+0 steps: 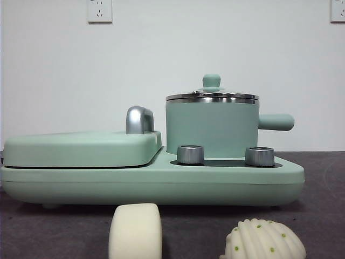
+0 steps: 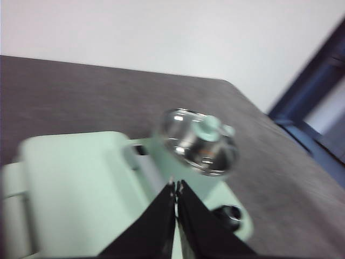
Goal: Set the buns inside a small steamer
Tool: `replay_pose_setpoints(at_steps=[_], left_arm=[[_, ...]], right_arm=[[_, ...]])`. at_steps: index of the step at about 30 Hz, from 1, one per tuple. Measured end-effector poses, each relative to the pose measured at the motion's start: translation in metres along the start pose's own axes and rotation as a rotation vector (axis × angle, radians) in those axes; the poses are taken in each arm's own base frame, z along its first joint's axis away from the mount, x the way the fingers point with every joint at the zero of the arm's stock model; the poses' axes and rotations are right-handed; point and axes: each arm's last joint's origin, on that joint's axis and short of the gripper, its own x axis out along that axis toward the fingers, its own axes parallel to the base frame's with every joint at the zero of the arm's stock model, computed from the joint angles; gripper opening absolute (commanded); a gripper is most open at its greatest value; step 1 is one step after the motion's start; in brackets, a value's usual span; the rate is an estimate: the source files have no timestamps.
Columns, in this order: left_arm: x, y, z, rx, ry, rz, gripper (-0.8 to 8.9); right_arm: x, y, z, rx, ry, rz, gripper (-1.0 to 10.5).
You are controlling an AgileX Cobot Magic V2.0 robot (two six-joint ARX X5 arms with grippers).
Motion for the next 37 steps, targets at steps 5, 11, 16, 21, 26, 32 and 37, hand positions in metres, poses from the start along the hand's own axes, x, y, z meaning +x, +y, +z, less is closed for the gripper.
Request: replay_pose_setpoints(at_steps=[5, 11, 16, 21, 26, 32, 37], left_arm=[[0.009, -0.009, 0.015, -0.011, 0.113, -0.140, 0.08], [0.015, -0.014, 0.015, -0.025, 0.193, -0.204, 0.90], [0.015, -0.013, 0.013, -0.034, 0.213, -0.201, 3.68], [0.015, -0.013, 0.013, -0.030, 0.213, -0.201, 4.91], [0.017, -0.012, 0.013, -0.033, 0.220, -0.199, 5.07], [0.027, -0.007, 0.012, -0.049, 0.243, -0.193, 5.07], [0.045, -0.001, 0.016, -0.075, 0.294, -0.191, 5.07]], right_arm=[[-0.003, 0.006, 0.011, -0.059, 0.033, 0.016, 0.2], [-0.004, 0.007, 0.011, -0.084, 0.038, 0.031, 0.2], [-0.004, 0.006, 0.010, -0.080, 0.048, 0.026, 1.2], [-0.004, 0.006, 0.010, -0.084, 0.048, 0.026, 4.5], [-0.004, 0.006, 0.010, -0.083, 0.048, 0.026, 5.0], [-0.004, 0.006, 0.010, -0.084, 0.048, 0.026, 5.0], [-0.004, 0.006, 0.010, -0.084, 0.048, 0.026, 5.0]])
